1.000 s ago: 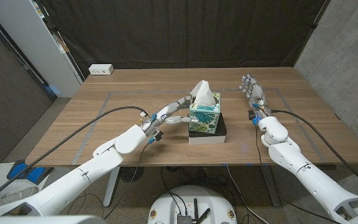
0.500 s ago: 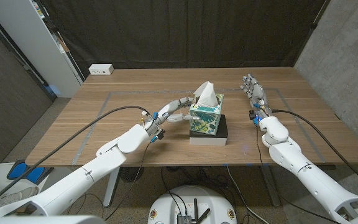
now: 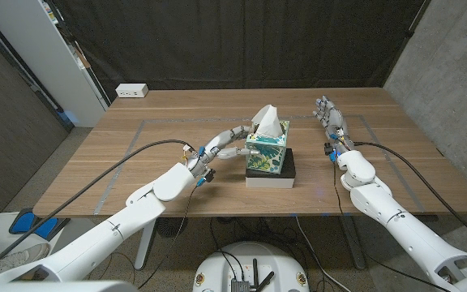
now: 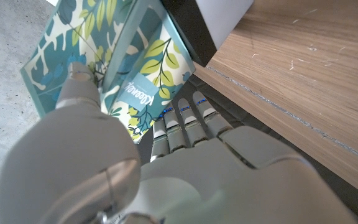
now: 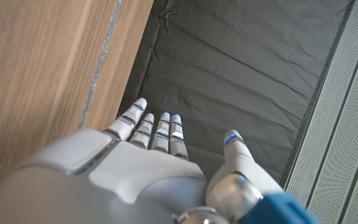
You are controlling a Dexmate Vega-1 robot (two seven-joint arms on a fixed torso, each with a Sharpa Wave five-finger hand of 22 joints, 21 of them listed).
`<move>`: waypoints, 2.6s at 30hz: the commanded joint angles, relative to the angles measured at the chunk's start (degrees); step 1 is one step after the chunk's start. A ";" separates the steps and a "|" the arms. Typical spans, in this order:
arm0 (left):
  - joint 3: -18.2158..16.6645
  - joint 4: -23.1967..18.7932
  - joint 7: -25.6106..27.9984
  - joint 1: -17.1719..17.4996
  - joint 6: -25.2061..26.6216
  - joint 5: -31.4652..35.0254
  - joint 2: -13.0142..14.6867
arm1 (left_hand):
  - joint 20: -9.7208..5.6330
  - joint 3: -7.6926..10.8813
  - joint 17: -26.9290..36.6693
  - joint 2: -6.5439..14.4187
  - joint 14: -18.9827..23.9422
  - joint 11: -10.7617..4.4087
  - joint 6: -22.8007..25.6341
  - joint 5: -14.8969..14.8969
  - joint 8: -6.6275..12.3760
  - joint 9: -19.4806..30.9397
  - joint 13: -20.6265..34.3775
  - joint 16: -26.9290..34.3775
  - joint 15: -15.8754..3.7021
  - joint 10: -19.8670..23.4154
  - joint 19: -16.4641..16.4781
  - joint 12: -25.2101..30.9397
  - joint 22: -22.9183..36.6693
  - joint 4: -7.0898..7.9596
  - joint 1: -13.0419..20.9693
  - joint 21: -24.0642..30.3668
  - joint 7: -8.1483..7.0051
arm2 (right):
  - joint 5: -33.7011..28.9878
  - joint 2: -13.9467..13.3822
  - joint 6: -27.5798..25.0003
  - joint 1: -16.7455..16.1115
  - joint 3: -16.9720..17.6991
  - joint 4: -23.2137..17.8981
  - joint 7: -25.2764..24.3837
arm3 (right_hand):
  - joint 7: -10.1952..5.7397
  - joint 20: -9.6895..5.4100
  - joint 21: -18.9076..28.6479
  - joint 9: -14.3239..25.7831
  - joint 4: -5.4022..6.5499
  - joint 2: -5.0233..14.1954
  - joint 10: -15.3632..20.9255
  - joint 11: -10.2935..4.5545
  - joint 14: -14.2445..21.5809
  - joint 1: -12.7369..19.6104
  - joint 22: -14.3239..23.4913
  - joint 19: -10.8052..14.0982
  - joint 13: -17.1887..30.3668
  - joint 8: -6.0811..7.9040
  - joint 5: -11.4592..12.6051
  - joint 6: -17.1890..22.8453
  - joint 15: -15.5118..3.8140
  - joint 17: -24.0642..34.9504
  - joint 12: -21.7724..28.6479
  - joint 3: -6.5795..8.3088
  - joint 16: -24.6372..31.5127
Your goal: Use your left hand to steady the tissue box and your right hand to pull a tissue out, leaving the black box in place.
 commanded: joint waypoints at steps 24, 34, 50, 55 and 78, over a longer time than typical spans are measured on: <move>-4.37 -7.25 1.67 2.40 2.54 -5.44 0.64 | -0.17 2.72 0.44 3.66 6.01 1.26 -2.53 -0.25 0.73 1.27 1.19 1.52 -2.63 -1.26 3.39 -1.55 0.39 0.15 1.21 1.16 0.63 | -0.72 0.36 -0.25 1.44 -0.43 1.71 -0.44 | 0.33 -0.23 -0.25 0.15 -0.59 0.09 0.13 0.33 0.05 -0.11 0.17 -0.09 0.16 0.23 -0.10 0.15 -0.01 0.10 0.00 0.11 0.51; -5.91 -11.05 4.50 4.00 6.10 -4.17 1.16 | -2.65 4.15 0.43 3.62 8.50 2.15 -3.63 -0.21 0.98 1.63 1.64 1.54 -3.61 -1.98 8.44 -2.33 0.48 -0.28 2.12 2.98 1.40 | -0.85 0.44 -0.09 1.81 -0.63 2.06 -0.24 | 0.34 -0.21 -0.25 0.15 -0.65 0.12 0.08 0.25 0.00 -0.15 0.17 -0.09 0.16 0.23 -0.10 0.16 0.05 0.08 -0.02 0.08 0.51; -5.74 -11.70 3.26 3.84 6.20 -4.34 2.17 | -2.98 4.83 0.56 3.63 7.19 1.88 -4.30 -0.21 1.09 1.81 1.92 0.62 -2.96 -2.58 6.65 -2.86 0.53 -0.07 2.02 2.18 1.42 | -0.81 0.00 -0.62 1.03 -0.46 0.76 -0.73 | 0.31 -0.24 -0.24 0.15 -0.74 0.18 0.00 0.33 -0.06 -0.17 0.17 -0.10 0.16 0.24 -0.09 0.21 0.09 0.04 -0.05 0.06 0.50; -5.71 -11.66 3.29 3.94 5.96 -4.39 2.10 | -3.00 4.90 0.58 3.50 7.07 2.00 -4.50 -0.24 1.11 1.84 2.00 0.51 -2.87 -2.70 6.40 -2.98 0.54 0.00 1.83 2.06 1.48 | -0.82 -0.35 -0.99 0.27 -0.27 -0.37 -1.23 | 0.26 -0.26 -0.25 0.15 -0.76 0.21 -0.02 0.36 -0.04 -0.17 0.17 -0.13 0.16 0.24 -0.08 0.21 0.09 0.04 -0.05 0.07 0.51; -5.75 -11.78 3.68 4.46 5.69 -4.40 1.88 | -2.99 5.28 0.65 3.34 6.71 1.92 -4.73 -0.26 1.32 1.93 2.24 0.24 -2.82 -2.82 6.10 -3.25 0.58 0.13 1.37 1.88 1.39 | -1.22 -3.31 -2.25 -8.04 2.73 -10.50 -6.09 | 0.29 -0.41 -0.24 0.15 -0.67 0.84 -0.04 0.25 -0.16 -0.24 0.17 -0.14 0.15 0.24 -0.06 0.25 0.05 0.08 -0.06 0.22 0.57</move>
